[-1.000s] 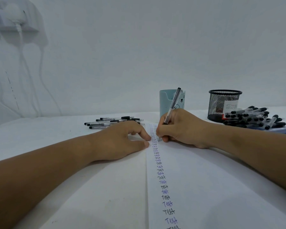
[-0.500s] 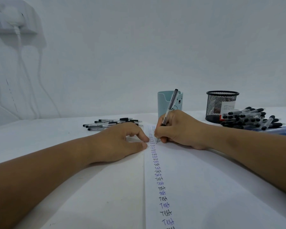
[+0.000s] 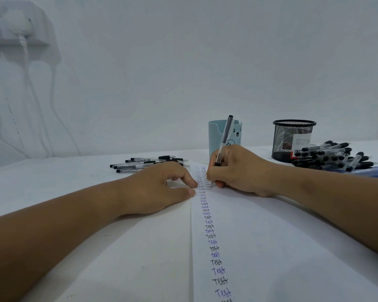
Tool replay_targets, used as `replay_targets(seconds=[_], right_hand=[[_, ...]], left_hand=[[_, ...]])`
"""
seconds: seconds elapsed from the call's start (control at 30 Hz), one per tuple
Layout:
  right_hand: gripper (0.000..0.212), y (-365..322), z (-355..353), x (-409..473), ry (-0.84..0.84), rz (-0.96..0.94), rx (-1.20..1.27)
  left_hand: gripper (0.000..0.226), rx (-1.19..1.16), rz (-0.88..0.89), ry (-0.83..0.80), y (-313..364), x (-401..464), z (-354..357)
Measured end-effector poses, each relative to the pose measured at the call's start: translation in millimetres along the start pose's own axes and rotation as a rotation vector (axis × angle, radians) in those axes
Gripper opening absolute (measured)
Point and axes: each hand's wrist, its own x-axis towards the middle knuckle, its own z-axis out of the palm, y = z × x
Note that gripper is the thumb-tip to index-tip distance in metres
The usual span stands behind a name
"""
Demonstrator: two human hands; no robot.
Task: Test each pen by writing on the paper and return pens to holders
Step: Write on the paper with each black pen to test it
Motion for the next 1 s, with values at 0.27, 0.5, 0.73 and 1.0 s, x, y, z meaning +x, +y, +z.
replay_targets(seconds=[0.27,0.5,0.73,1.0], right_hand=[[0.014,-1.7,-0.8,-0.7,-0.019,-0.007,-0.003],[0.014,-1.1,-0.2,-1.0,-0.009,0.011,-0.008],[0.011,-2.5,0.5,-1.9,0.006,-0.005,-0.004],[0.034,-5.2,-1.0,-5.5,0.138,0.053,0.407]], left_hand=[[0.011,0.006,0.008,-0.001,-0.6,0.6,-0.2],[0.011,0.005,0.009,0.000,-1.0,1.6,0.6],[0.011,0.000,0.005,0.001,-1.6,0.7,0.5],[0.013,-0.016,0.004,0.007,-1.1,-0.1,0.0]])
